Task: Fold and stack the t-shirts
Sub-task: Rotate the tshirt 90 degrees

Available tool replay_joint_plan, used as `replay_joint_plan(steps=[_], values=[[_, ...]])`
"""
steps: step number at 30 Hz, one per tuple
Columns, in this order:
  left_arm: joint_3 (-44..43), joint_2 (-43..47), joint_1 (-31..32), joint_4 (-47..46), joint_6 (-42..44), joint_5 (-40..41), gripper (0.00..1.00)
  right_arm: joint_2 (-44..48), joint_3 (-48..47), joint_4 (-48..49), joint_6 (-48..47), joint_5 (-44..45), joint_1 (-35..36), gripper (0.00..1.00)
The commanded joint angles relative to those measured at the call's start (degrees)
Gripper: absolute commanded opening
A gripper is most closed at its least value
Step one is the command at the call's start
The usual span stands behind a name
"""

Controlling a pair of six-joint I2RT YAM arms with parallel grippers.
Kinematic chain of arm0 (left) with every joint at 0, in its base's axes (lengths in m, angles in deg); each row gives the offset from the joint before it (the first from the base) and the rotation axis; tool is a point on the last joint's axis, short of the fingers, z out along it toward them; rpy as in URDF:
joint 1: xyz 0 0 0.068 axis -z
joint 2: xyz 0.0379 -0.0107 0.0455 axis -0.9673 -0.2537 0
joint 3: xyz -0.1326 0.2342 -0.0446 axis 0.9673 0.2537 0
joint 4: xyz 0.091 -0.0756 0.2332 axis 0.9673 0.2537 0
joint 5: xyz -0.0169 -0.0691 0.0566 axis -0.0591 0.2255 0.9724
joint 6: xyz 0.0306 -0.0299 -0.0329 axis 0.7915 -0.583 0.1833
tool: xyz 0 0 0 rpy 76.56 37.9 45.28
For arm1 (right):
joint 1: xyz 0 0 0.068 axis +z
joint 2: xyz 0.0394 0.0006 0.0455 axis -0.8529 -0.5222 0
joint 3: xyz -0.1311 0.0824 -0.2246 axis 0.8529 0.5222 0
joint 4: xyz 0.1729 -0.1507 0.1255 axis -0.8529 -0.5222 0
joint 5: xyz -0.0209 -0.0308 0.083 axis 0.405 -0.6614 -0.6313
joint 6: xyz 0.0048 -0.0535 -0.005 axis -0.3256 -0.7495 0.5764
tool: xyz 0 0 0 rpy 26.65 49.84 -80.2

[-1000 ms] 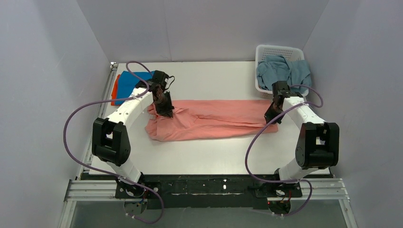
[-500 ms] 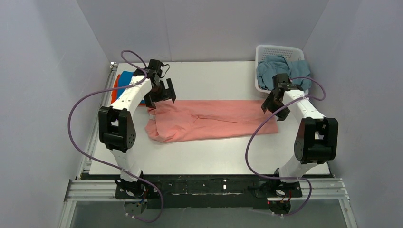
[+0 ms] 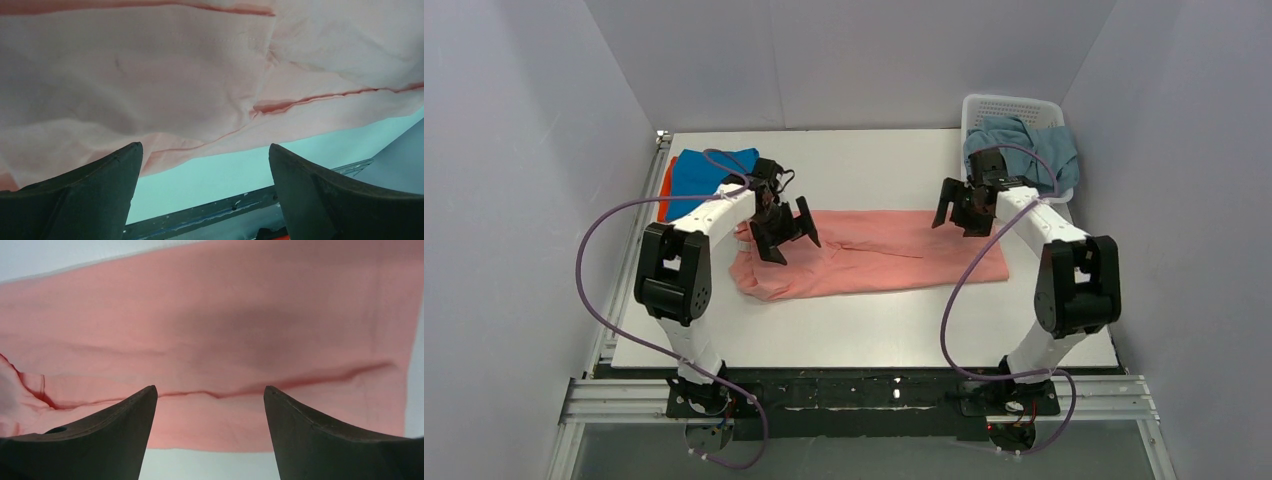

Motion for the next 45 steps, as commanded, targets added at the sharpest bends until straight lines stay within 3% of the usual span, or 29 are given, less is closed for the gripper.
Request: replay_joint_plan(steps=[1,6,10,16,20,24,29,37,45], values=[[-1.40,-2.82,0.16,4.67,-0.76,-0.57,0.98,-6.44,-7.34,3.33,-3.40,-3.77,0.96,0.87],[-0.22,1.20,0.12,5.38,1.63,2.76,0.98,-8.61,-8.68,2.50,-3.97,-3.54,2.41,0.87],[-0.59,4.77,-0.67,7.73,5.09,11.31,0.98,-6.32,-5.83,2.84,-4.21,-2.02,2.77,0.87],[-5.20,2.33,-5.87,13.73,8.72,12.42,0.98,-0.74,0.59,3.99,-5.69,3.72,2.77,0.88],[-1.68,2.79,-6.39,9.69,8.40,9.77,0.98,-1.34,0.38,4.23,-6.50,4.93,2.77,0.88],[-2.44,-0.38,-7.46,7.56,9.68,13.36,0.98,-2.11,-0.64,3.53,-6.85,4.22,2.77,0.88],[-4.61,-4.43,-9.50,8.09,10.61,7.78,0.89,-1.35,0.06,3.53,-7.11,5.37,2.77,0.88],[-0.26,-7.16,-9.50,0.56,11.13,-1.51,0.91,-2.29,0.03,3.65,-7.11,4.86,2.77,0.88],[-7.63,-15.52,-8.71,0.18,8.23,-3.28,0.91,-8.80,-2.77,4.04,-5.46,-2.01,2.77,0.88]])
